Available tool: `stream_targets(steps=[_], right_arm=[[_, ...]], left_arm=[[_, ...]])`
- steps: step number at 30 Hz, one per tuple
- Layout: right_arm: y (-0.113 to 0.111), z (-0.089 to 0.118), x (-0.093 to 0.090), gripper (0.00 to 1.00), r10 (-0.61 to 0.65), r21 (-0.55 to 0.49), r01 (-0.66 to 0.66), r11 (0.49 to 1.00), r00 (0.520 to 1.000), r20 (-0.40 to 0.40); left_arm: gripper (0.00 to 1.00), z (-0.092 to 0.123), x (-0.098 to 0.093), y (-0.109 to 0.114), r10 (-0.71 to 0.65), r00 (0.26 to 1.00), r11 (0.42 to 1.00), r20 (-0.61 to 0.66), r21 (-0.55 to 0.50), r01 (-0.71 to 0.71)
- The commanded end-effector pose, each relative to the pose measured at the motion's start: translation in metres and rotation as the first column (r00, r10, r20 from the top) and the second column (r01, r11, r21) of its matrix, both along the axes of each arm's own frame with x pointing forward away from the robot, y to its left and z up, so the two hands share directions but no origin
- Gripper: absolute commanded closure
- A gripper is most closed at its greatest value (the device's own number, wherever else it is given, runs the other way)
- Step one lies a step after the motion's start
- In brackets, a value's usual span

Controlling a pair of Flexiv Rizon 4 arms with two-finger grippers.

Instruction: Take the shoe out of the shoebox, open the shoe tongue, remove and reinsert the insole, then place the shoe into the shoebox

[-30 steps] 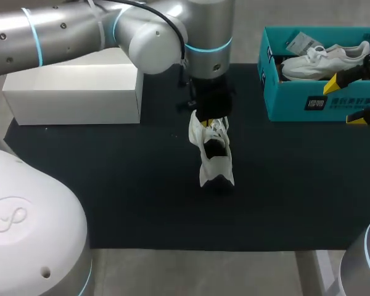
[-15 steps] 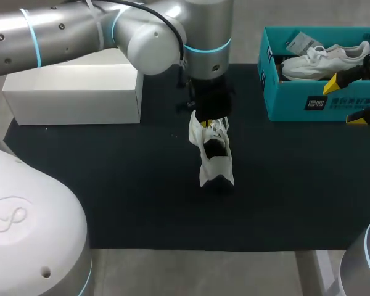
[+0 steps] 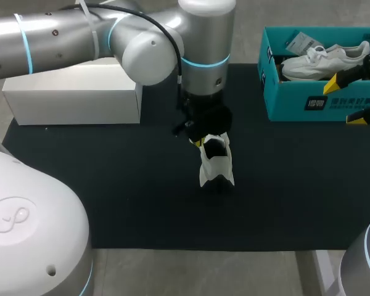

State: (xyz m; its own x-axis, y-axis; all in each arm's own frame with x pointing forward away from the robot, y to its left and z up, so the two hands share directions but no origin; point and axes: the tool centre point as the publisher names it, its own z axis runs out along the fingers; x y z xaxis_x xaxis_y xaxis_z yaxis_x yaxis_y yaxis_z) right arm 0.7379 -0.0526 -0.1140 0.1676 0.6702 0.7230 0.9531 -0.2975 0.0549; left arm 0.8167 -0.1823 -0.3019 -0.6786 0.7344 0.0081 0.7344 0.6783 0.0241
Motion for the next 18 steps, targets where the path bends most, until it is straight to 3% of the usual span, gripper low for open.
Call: stream_targets(steps=[1,12,13,14,18], right_arm=[[0.001,0.0,0.002,0.0,-0.001,-0.002,0.001,1.0,1.0,-0.003],[0.001,0.0,0.002,0.0,-0.001,-0.002,0.001,1.0,1.0,-0.003],[0.001,0.0,0.002,0.0,-0.001,-0.002,0.001,1.0,1.0,-0.003],[0.001,0.0,0.002,0.0,-0.001,-0.002,0.001,1.0,1.0,-0.003],[0.001,0.0,0.002,0.0,-0.001,-0.002,0.001,1.0,1.0,-0.003]], left_arm=[[1.0,0.003,-0.01,0.01,0.635,0.771,0.772,-0.049,0.032,-0.635],[1.0,0.003,-0.01,0.01,0.635,0.771,0.772,-0.049,0.032,-0.635],[1.0,0.0,-0.009,0.005,0.658,0.752,0.753,-0.035,0.023,-0.657],[1.0,-0.003,-0.005,-0.002,0.718,0.696,0.696,-0.02,0.005,-0.718],[1.0,-0.009,0.0,-0.022,0.762,0.647,0.646,-0.029,-0.042,-0.762]])
